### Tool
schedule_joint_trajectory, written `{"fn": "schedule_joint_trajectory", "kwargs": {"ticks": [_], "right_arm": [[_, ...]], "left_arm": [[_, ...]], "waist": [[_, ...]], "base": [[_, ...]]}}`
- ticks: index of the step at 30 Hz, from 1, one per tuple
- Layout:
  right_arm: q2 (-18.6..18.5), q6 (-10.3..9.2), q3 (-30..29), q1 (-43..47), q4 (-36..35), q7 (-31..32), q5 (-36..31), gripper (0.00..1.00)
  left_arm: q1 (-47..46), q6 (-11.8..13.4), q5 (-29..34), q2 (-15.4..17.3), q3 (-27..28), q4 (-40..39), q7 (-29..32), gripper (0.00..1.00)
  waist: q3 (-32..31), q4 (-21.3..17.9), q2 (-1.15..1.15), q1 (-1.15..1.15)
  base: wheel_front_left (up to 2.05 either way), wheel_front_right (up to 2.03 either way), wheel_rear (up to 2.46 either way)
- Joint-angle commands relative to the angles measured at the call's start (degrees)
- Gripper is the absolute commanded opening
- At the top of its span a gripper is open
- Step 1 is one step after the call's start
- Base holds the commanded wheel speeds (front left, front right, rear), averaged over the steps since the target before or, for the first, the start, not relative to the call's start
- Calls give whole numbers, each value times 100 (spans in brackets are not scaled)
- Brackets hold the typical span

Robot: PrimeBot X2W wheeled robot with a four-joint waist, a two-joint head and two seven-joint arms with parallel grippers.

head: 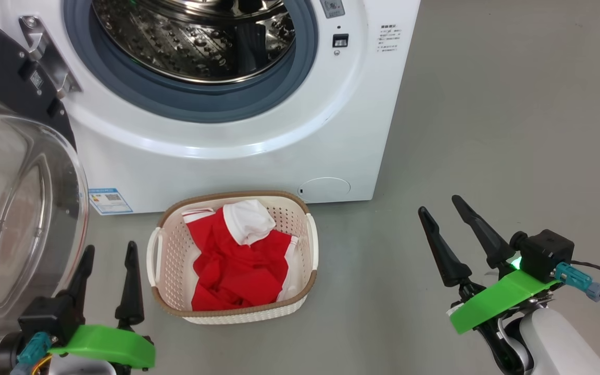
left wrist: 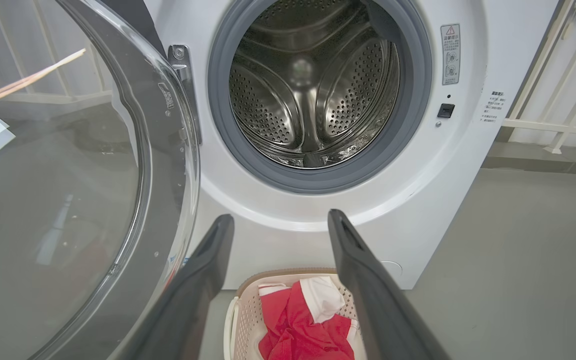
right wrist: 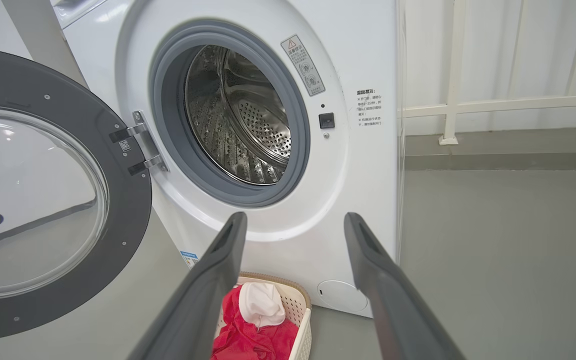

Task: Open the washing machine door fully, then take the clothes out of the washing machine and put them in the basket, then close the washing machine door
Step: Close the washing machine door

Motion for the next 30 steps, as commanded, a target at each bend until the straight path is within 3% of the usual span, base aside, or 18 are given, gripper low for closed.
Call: {"fn": "schedule_joint_trajectory", "kwargs": {"ticks": [1,30], "right_arm": [[-20,9,113,8,-132,-27,-13,100],[-22,9,142,54,-90,-27,-2,100]], "left_arm": [[-149,17,-56,177,187,-110,-70,100],[-119,78,-136,224,114,-118,-58,100]], "waist": [[-4,1,0,0],[-122,123,0,0]], "base": [[0,0,0],[0,0,0]]}}
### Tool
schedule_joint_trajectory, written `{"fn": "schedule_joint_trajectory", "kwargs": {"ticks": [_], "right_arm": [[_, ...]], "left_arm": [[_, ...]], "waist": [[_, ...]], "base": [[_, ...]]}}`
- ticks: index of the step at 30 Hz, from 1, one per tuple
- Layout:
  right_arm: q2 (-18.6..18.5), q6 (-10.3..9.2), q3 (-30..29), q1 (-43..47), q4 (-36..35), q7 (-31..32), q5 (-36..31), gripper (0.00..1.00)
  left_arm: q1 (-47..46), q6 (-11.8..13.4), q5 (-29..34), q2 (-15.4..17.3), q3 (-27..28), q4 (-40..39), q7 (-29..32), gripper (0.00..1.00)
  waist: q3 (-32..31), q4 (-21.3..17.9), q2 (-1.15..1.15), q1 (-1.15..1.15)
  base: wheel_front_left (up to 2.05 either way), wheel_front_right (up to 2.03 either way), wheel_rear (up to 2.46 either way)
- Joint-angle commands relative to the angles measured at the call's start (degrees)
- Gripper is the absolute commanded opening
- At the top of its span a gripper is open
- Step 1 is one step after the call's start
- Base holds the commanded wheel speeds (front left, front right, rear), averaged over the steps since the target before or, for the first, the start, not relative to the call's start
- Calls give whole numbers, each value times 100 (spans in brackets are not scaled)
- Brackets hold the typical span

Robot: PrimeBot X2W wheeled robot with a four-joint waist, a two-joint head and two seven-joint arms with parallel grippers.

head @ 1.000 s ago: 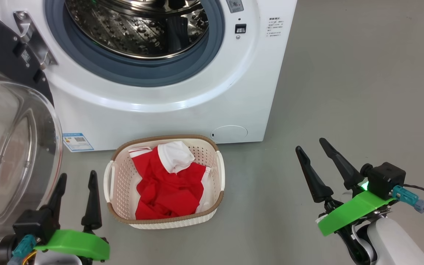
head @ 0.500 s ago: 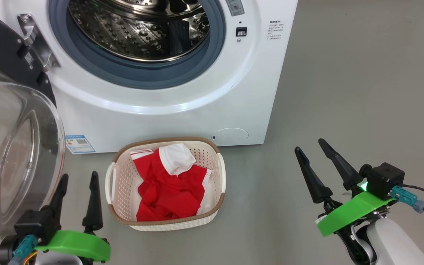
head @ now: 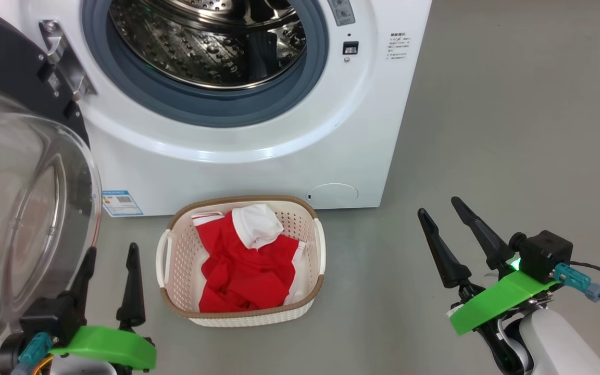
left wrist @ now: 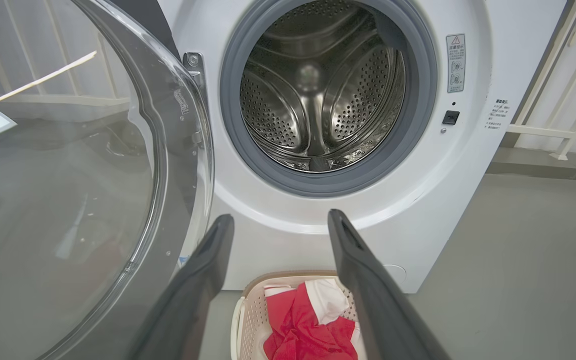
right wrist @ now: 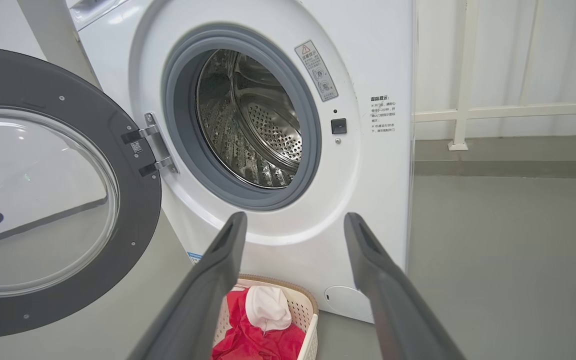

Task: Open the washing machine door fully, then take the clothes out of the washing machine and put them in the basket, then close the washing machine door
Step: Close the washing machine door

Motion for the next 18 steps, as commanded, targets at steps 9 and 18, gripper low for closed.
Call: {"fn": "schedule_joint_trajectory", "kwargs": {"ticks": [9,18], "right_arm": [[-12,9,82,83,-119,-27,-1,100],[-34,9,111,112,-95,-27,13,100]], "left_arm": [[-104,63,-53,176,185,-109,-63,100],[-42,100,-72,163,145,-97,-73,100]], "waist": [[-38,170,0,0],[-142,496,0,0]], "base": [[0,0,0],[0,0,0]]}}
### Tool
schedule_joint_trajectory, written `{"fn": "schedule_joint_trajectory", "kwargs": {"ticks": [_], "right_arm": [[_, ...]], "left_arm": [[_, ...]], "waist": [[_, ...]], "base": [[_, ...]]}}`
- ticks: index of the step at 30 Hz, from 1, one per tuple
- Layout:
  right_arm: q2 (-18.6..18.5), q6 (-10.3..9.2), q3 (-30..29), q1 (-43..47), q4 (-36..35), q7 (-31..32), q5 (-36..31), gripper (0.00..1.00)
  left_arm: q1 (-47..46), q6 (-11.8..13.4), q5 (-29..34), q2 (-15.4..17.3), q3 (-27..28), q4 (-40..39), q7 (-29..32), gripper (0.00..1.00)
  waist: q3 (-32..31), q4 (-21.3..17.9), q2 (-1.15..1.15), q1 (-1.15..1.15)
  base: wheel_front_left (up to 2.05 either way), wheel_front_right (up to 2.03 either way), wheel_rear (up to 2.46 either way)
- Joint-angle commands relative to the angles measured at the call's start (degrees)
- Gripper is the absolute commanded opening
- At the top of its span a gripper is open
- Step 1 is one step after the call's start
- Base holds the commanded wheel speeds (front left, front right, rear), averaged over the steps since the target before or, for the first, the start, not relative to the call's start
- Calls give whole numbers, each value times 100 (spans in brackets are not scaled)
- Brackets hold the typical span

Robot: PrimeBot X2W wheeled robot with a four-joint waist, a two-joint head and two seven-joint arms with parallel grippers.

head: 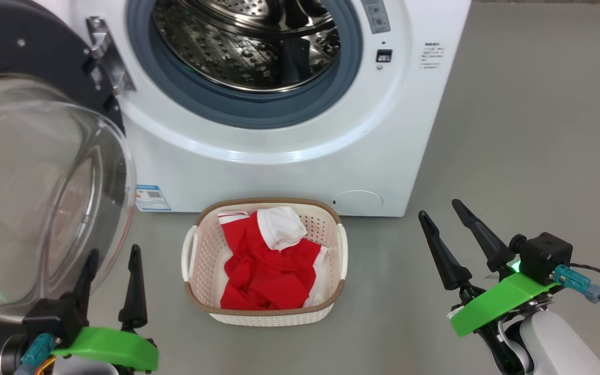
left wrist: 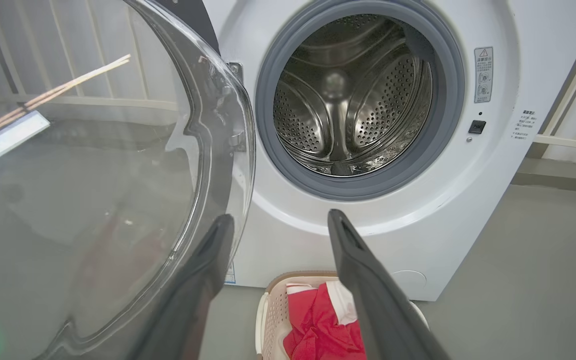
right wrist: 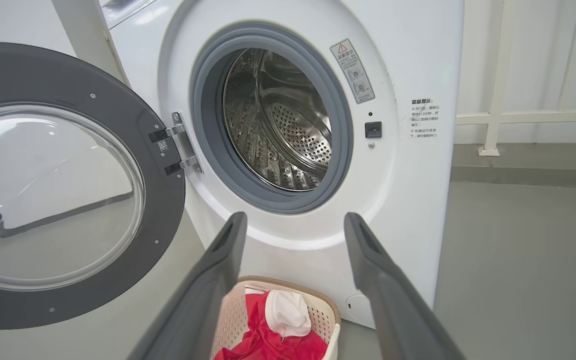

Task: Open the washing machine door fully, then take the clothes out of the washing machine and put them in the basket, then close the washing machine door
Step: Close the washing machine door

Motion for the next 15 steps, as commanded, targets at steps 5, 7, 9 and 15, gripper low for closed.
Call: {"fn": "schedule_joint_trajectory", "kwargs": {"ticks": [5,7,9,15], "right_arm": [[-48,9,134,93,-120,-27,24,100],[-45,9,152,94,-120,-27,31,100],[-41,9,161,102,-118,-27,34,100],[-44,9,161,126,-110,-27,43,100]], "left_arm": [[-21,65,-41,153,195,-91,-80,100],[-10,62,-53,153,191,-95,-83,100],[-7,72,-53,153,189,-105,-87,100],[35,110,-62,176,188,-112,-82,100]], "waist": [[-70,267,0,0],[-83,353,0,0],[-98,443,0,0],[-144,725,0,0]], "base": [[0,0,0],[0,0,0],[0,0,0],[0,0,0]]}}
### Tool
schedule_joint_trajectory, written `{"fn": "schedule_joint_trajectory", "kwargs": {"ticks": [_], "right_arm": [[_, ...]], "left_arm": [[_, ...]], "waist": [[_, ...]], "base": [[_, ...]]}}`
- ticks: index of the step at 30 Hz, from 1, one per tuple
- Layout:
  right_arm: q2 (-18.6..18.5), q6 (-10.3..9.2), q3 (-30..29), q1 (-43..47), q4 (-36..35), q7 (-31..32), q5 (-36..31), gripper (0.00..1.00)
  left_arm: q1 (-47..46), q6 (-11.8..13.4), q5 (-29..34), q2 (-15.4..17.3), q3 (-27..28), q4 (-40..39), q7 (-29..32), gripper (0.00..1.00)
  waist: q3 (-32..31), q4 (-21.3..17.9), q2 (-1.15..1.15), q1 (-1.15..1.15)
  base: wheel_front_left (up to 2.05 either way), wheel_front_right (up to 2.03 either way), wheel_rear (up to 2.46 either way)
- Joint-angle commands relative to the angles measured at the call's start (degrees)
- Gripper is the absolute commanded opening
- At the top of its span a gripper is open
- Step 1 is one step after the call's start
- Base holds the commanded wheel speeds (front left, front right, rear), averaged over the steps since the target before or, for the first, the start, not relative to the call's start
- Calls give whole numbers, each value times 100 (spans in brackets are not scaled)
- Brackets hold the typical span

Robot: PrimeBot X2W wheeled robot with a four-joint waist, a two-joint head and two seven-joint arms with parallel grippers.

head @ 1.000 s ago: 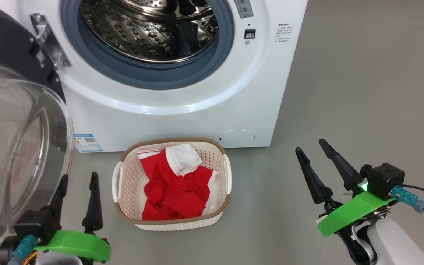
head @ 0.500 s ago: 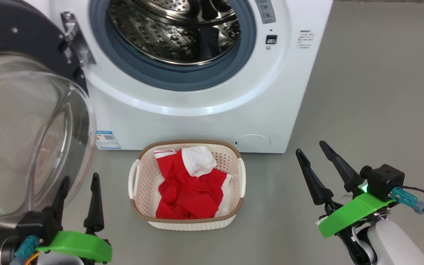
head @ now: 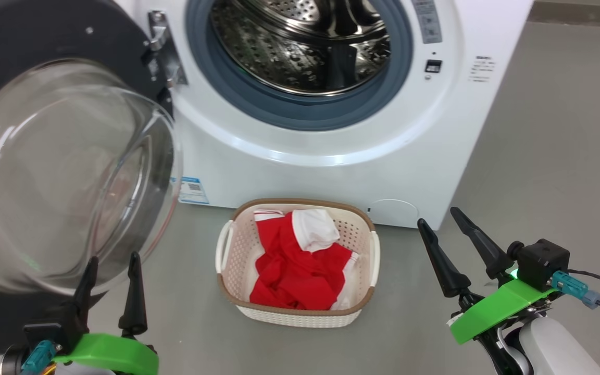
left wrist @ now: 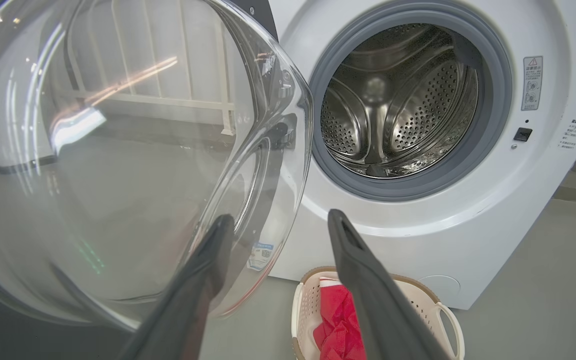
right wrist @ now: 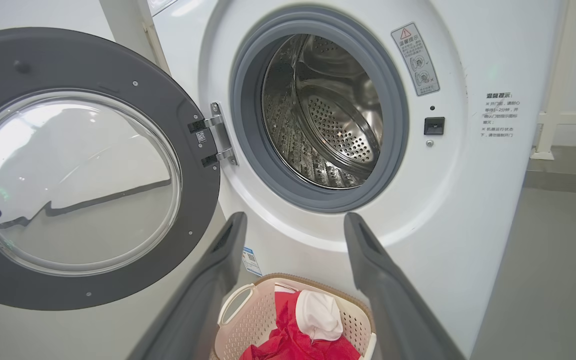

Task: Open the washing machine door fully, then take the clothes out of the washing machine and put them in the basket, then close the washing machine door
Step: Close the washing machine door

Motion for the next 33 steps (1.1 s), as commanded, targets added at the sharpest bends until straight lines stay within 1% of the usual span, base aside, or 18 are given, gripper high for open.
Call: {"fn": "schedule_joint_trajectory", "kwargs": {"ticks": [1,10,13,27,33], "right_arm": [[-26,9,122,30,-128,-27,44,100],[-37,9,155,50,-105,-27,58,100],[-35,9,156,55,-103,-27,61,100],[-33,9,190,85,-75,-27,74,100],[-18,9,226,105,-68,-27,82,100]], "left_arm": [[-70,56,-22,177,200,-120,-37,100],[-29,116,-37,173,172,-113,-24,100],[-20,134,-33,180,167,-111,-20,100],[51,334,11,139,127,-136,-21,100],[127,392,39,182,96,-199,8,100]], "waist": [[-36,166,0,0],[-88,597,0,0],[-96,687,0,0],[-126,1348,0,0],[-174,1614,0,0]], "base": [[0,0,0],[0,0,0],[0,0,0],[0,0,0],[0,0,0]]}}
